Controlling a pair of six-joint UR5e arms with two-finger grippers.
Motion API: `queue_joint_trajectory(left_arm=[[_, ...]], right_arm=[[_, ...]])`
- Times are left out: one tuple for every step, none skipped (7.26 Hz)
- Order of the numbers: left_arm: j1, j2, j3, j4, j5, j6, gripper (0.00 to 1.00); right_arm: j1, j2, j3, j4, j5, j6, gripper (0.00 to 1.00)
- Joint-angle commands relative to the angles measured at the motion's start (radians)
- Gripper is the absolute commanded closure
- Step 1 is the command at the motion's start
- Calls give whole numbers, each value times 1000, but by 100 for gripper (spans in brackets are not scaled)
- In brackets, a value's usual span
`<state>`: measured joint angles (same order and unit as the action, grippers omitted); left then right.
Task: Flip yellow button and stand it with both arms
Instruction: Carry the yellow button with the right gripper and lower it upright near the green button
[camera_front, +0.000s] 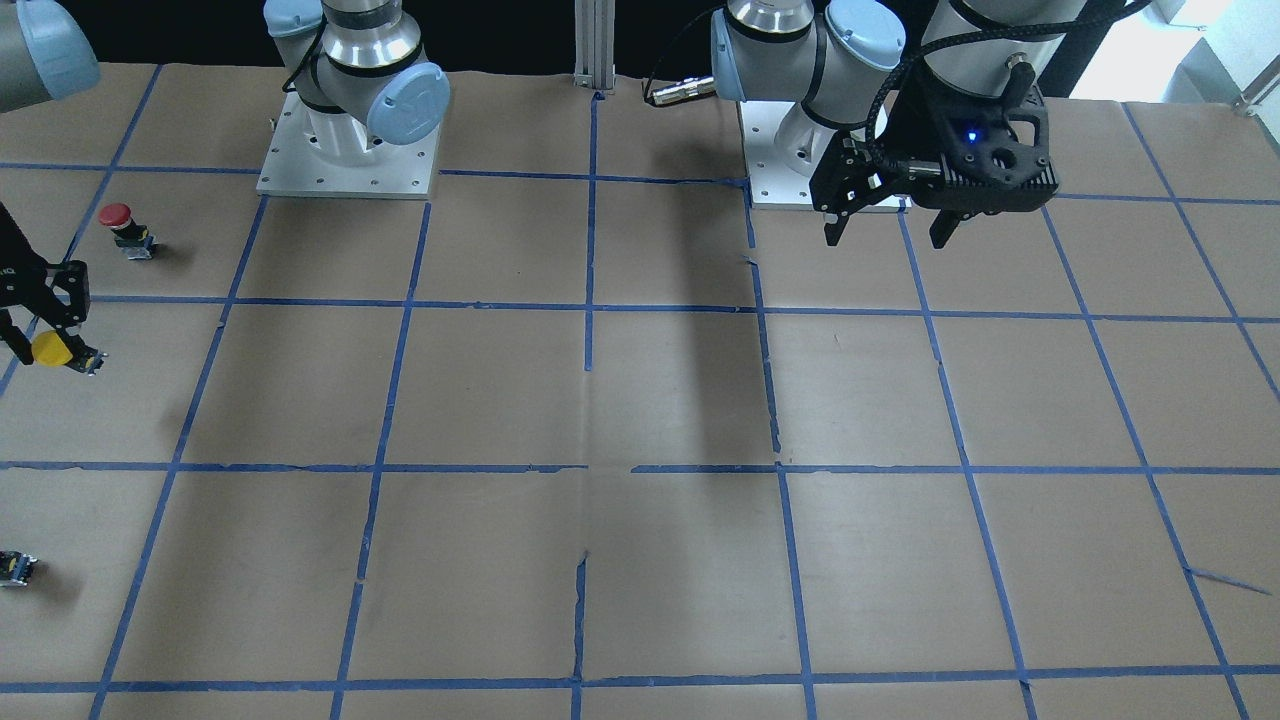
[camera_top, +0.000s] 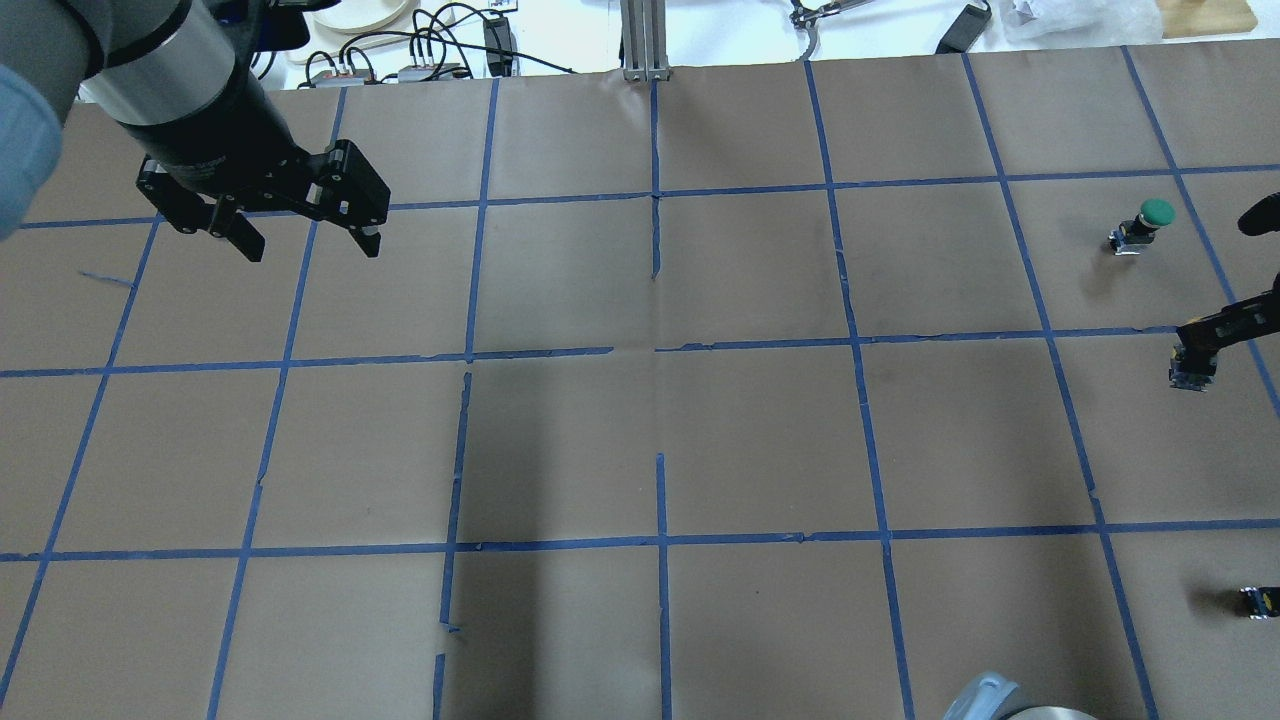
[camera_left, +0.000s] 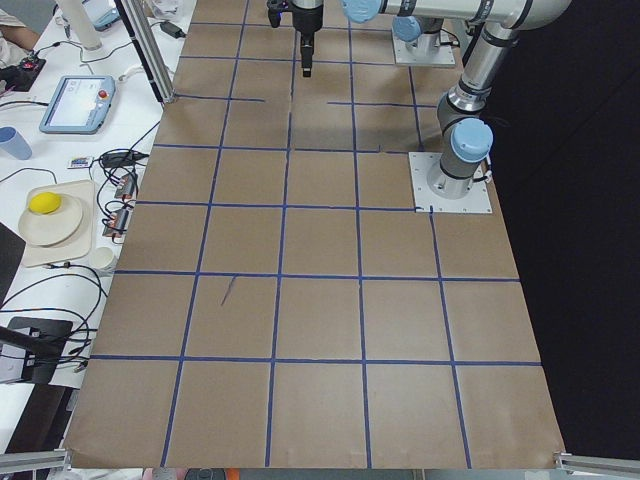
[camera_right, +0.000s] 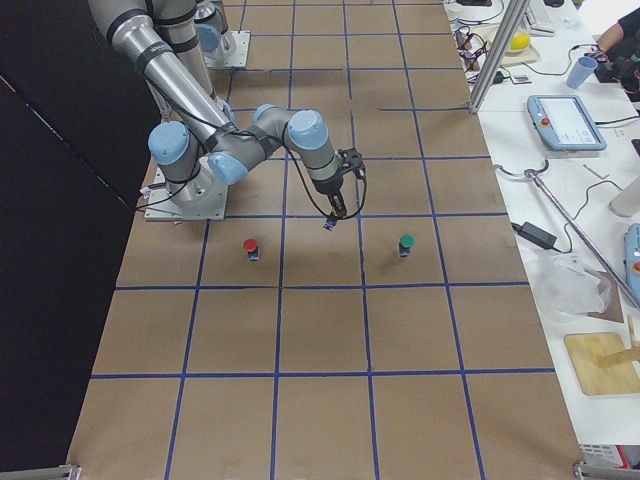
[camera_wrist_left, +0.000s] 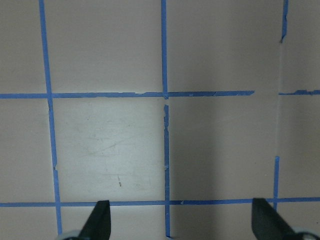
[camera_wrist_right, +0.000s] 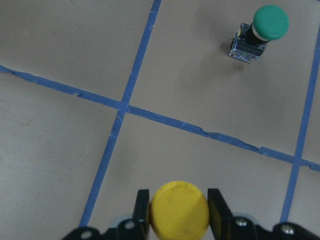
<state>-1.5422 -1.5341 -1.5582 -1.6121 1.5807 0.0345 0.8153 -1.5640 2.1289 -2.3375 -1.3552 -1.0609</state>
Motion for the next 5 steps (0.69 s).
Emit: queue_joint_trajectory(left_arm=[[20, -3, -2, 3, 7, 24, 0], [30, -3, -2, 4, 2, 24, 0], [36, -4, -2, 5, 1, 24, 0], [48, -4, -2, 6, -5, 25, 0], [51, -4, -2, 6, -7, 24, 0]], right_arm=[[-100, 80, 3, -63, 107, -146, 92], [-134, 120, 2, -84, 128, -219, 92], [-162, 137, 3, -85, 180, -231, 91], [-163, 130, 15, -85, 194, -232, 92], [-163, 131, 41, -85, 261, -252, 92]])
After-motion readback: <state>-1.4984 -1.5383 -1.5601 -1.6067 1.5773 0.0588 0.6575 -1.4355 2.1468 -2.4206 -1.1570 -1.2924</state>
